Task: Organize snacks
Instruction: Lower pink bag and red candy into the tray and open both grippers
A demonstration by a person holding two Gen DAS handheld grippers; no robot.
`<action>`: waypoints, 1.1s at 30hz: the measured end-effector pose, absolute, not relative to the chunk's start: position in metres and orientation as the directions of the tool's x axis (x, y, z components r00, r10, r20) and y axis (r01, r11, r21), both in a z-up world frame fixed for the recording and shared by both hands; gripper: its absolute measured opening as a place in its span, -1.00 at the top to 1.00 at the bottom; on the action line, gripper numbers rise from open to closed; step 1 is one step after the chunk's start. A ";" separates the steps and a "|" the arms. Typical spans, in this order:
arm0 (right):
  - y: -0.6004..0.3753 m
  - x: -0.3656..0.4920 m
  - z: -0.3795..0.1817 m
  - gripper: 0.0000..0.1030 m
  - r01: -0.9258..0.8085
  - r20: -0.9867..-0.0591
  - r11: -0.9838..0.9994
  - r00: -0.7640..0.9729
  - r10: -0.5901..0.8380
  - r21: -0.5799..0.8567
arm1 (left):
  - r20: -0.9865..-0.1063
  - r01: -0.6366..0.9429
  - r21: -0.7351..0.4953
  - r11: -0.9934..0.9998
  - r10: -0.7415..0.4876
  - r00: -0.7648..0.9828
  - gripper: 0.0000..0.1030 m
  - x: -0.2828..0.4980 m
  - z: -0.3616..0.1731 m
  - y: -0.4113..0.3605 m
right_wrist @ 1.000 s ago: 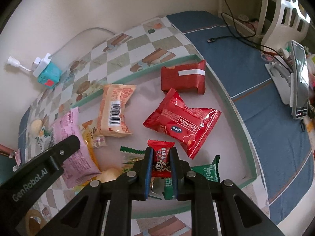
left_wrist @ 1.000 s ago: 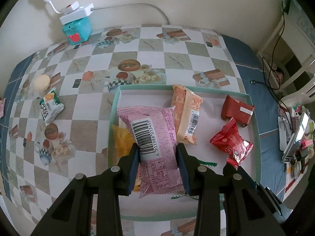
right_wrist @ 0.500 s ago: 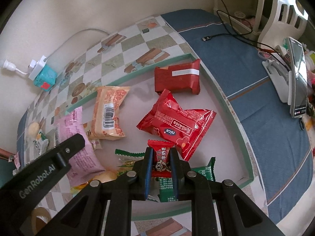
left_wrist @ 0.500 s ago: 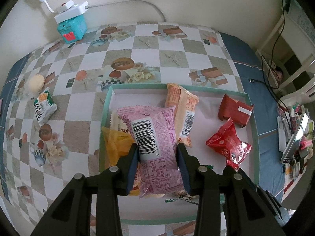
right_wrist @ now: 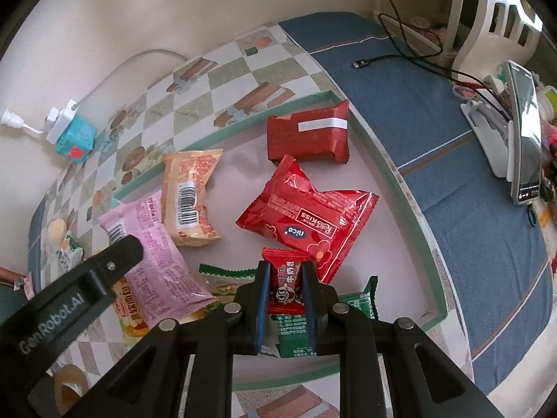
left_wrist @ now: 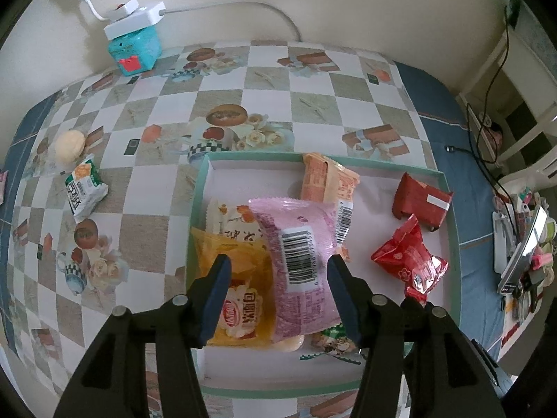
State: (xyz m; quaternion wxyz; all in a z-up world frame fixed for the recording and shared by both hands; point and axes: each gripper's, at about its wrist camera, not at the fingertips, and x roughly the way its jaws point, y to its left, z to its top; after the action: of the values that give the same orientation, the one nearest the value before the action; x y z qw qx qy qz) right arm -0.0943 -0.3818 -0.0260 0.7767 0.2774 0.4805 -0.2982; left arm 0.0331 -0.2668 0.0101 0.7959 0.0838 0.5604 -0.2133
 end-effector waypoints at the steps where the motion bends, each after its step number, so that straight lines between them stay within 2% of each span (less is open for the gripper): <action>1: -0.382 -0.095 -0.026 0.48 0.733 -0.913 0.665 0.359 -0.196 0.145 | -0.927 0.430 -0.104 0.897 -0.244 0.284 -0.17 0.034 0.010 -0.266; 3: -0.383 -0.094 -0.027 0.08 0.735 -0.914 0.663 0.355 -0.196 0.143 | -0.928 0.423 -0.100 0.900 -0.239 0.287 -0.20 0.036 0.011 -0.264; 8: -0.382 -0.095 -0.027 0.01 0.739 -0.916 0.660 0.347 -0.201 0.135 | -0.931 0.404 -0.095 0.910 -0.225 0.288 -0.23 0.040 0.009 -0.258; 10: -0.382 -0.095 -0.027 -0.06 0.740 -0.918 0.659 0.342 -0.202 0.130 | -0.932 0.395 -0.099 0.913 -0.224 0.286 -0.34 0.042 0.008 -0.256; 11: -0.382 -0.095 -0.027 -0.19 0.742 -0.918 0.658 0.339 -0.205 0.128 | -0.932 0.389 -0.097 0.916 -0.220 0.287 -0.38 0.043 0.008 -0.255; 12: -0.382 -0.094 -0.027 -0.36 0.744 -0.918 0.657 0.337 -0.209 0.123 | -0.933 0.381 -0.090 0.920 -0.212 0.292 -0.55 0.044 0.008 -0.253; 13: -0.382 -0.094 -0.027 -0.43 0.746 -0.918 0.655 0.335 -0.214 0.120 | -0.933 0.370 -0.079 0.926 -0.199 0.298 -0.70 0.046 0.007 -0.251; 16: -0.384 -0.094 -0.025 -0.64 0.750 -0.913 0.652 0.336 -0.230 0.113 | -0.935 0.348 -0.056 0.936 -0.172 0.311 -0.75 0.051 0.004 -0.245; 18: -0.385 -0.094 -0.025 -0.94 0.754 -0.913 0.647 0.335 -0.234 0.111 | -0.937 0.330 -0.059 0.942 -0.166 0.308 -0.77 0.054 0.001 -0.239; 20: -0.385 -0.094 -0.025 -0.99 0.757 -0.913 0.644 0.332 -0.236 0.109 | -0.940 0.309 -0.052 0.950 -0.151 0.306 -0.77 0.057 -0.002 -0.235; 33: -0.381 -0.090 -0.023 -1.00 0.739 -0.911 0.666 0.338 -0.236 0.102 | -0.950 0.198 -0.031 0.980 -0.091 0.299 -0.79 0.075 -0.013 -0.205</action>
State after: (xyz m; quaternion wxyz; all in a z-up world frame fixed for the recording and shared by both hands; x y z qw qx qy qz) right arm -0.0897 -0.3806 -0.0232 0.7753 0.2610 0.4818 -0.3142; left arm 0.0748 -0.2049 -0.0133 0.8045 0.0457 0.5854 -0.0896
